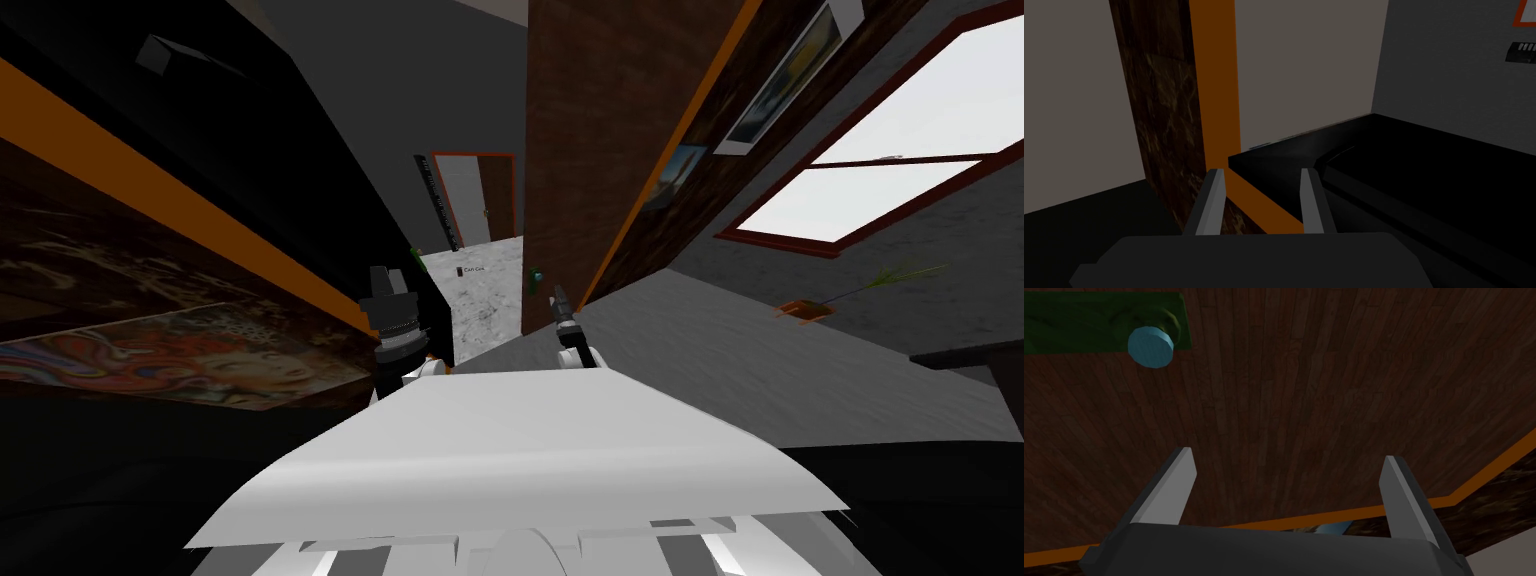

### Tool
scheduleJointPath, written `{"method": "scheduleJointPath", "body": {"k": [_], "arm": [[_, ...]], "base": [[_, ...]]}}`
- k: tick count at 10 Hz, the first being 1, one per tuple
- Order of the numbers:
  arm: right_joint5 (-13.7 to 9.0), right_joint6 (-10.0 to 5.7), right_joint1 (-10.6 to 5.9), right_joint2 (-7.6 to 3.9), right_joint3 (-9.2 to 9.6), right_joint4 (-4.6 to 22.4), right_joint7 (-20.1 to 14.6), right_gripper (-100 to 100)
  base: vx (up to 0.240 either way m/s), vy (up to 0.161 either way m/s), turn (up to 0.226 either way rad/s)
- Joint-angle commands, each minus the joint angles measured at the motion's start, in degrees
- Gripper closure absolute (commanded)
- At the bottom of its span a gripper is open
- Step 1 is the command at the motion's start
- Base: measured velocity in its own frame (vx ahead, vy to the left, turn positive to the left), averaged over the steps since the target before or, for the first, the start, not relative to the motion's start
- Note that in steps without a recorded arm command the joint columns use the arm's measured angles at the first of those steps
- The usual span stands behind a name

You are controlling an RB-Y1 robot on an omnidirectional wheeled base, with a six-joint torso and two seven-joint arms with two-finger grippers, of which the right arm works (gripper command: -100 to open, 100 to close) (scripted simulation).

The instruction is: Push the door open

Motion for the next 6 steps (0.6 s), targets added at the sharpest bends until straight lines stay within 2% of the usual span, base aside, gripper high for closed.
{"method": "scheduleJointPath", "body": {"k": [1, 6], "arm": [[0.07, 0.49, -1.28, -0.02, 0.53, 2.21, -0.18, -100], [0.32, 2.08, -4.26, 0.01, 2.34, 7.62, -0.65, -100]], "base": [[0.067, -0.123, 0.102], [0.048, -0.113, 0.077]]}}
